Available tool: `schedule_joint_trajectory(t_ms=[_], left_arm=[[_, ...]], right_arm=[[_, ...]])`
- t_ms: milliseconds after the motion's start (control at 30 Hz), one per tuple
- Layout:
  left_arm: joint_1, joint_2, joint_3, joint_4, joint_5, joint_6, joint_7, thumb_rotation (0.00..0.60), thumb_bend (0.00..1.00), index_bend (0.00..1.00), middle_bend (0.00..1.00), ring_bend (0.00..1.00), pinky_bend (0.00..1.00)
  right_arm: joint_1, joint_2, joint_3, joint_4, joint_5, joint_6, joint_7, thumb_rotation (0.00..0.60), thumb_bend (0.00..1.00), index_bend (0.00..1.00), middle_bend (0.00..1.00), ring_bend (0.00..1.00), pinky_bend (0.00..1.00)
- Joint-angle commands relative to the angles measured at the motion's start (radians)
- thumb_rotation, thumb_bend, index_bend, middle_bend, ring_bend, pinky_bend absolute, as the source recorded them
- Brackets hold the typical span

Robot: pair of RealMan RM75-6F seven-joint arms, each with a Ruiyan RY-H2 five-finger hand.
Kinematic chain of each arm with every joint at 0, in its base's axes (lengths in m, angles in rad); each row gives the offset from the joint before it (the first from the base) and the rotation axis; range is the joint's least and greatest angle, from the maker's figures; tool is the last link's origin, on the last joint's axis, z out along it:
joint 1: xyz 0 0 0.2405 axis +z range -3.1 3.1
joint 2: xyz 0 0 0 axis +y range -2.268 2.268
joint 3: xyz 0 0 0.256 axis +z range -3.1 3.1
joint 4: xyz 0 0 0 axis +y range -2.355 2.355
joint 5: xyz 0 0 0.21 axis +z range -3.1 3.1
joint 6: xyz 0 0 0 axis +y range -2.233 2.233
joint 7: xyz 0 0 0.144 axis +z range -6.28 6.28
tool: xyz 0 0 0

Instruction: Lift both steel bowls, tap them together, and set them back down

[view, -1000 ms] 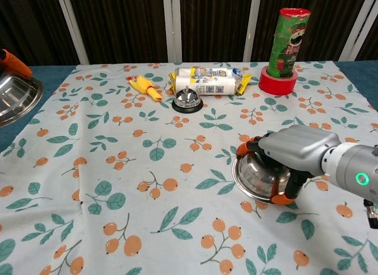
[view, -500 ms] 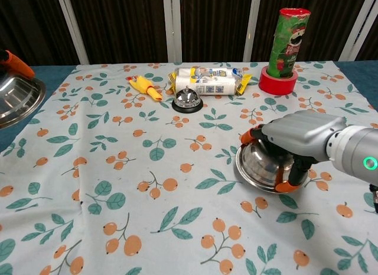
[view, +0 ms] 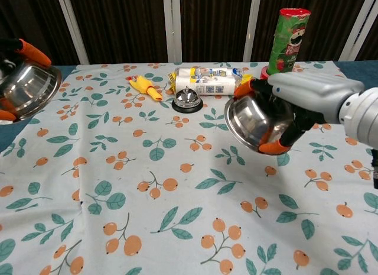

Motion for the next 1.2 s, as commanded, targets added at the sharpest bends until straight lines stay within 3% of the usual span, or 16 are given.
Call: schedule_joint_trajectory(t_ms=[33, 233, 367, 633, 867, 1000, 1200], left_arm=[[0.006, -0.072, -0.005, 0.095, 0.104, 0.067, -0.099, 0.6, 0.61, 0.6, 0.71, 0.54, 0.72], [0.004, -0.195, -0.021, 0.245, 0.276, 0.227, -0.292, 0.6, 0.61, 0.61, 0.72, 0.55, 0.74], [0.004, -0.274, -0.037, 0.34, 0.348, 0.337, -0.395, 0.6, 0.62, 0.62, 0.73, 0.56, 0.74], [-0.011, -0.352, -0.053, 0.422, 0.386, 0.412, -0.538, 0.6, 0.62, 0.62, 0.73, 0.57, 0.75], [-0.043, -0.423, -0.048, 0.461, 0.412, 0.404, -0.546, 0.6, 0.62, 0.62, 0.73, 0.57, 0.75], [-0.063, -0.453, -0.046, 0.466, 0.434, 0.404, -0.537, 0.6, 0.62, 0.62, 0.73, 0.57, 0.75], [-0.109, -0.492, -0.043, 0.455, 0.487, 0.379, -0.418, 0.6, 0.62, 0.62, 0.73, 0.57, 0.75]], right_arm=[[-0.08, 0.087, 0.116, -0.048, -0.045, -0.035, 0.442, 0.6, 0.34, 1.0, 0.82, 0.88, 1.0], [-0.122, 0.192, 0.236, -0.103, 0.086, -0.199, 0.838, 0.6, 0.34, 1.0, 0.82, 0.88, 1.0], [-0.139, 0.278, 0.309, -0.098, 0.164, -0.371, 1.066, 0.6, 0.34, 1.0, 0.82, 0.88, 1.0], [-0.151, 0.332, 0.392, -0.044, 0.212, -0.598, 1.336, 0.6, 0.34, 1.0, 0.82, 0.88, 1.0], [-0.104, 0.323, 0.419, -0.076, 0.276, -0.675, 1.4, 0.6, 0.34, 1.0, 0.82, 0.88, 1.0], [-0.063, 0.31, 0.409, -0.108, 0.336, -0.652, 1.388, 0.6, 0.34, 1.0, 0.82, 0.88, 1.0], [0.022, 0.282, 0.373, -0.187, 0.448, -0.579, 1.329, 0.6, 0.34, 1.0, 0.82, 0.88, 1.0]])
